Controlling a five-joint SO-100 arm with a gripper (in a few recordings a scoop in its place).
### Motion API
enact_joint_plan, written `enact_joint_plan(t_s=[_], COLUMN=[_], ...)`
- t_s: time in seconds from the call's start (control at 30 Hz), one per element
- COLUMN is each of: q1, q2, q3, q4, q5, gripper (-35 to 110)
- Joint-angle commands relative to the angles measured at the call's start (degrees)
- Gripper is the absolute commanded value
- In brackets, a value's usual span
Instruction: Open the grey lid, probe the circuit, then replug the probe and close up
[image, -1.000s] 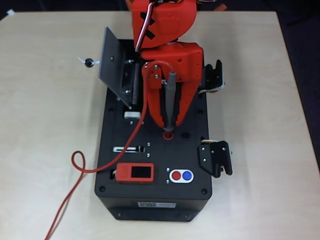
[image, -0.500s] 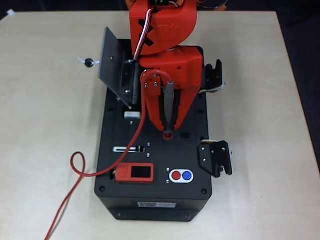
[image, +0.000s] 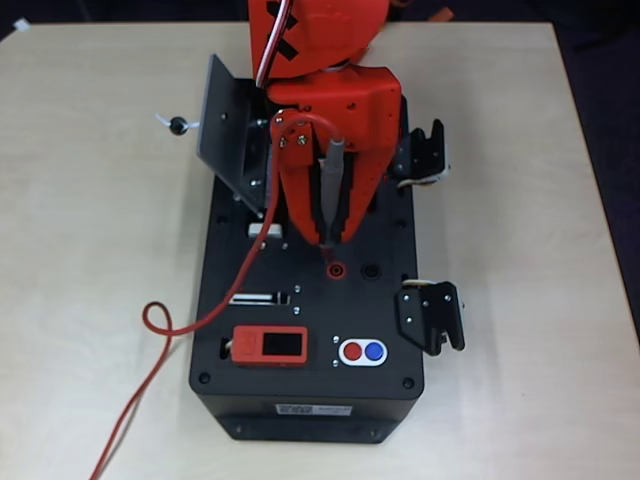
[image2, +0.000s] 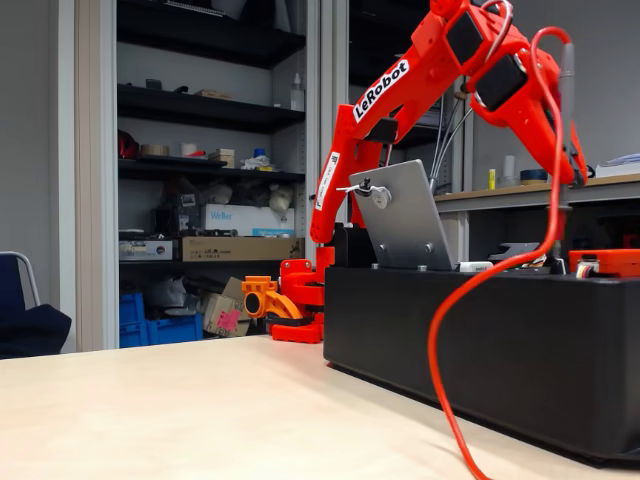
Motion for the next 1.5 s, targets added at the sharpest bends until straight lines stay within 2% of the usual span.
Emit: enact_joint_plan(t_s=[0.0, 0.37, 0.87, 1.47], q1=[-0.1, -2.1, -3.0, -4.8], q2=[1.1, 4.0, 29.1, 43.7], q3=[-3.8, -6.6, 28.1, 45.0], q4=[1.8, 8.2, -0.6, -4.2], q5=[0.1, 1.4, 0.3, 1.5], gripper=[0, 0, 0, 0])
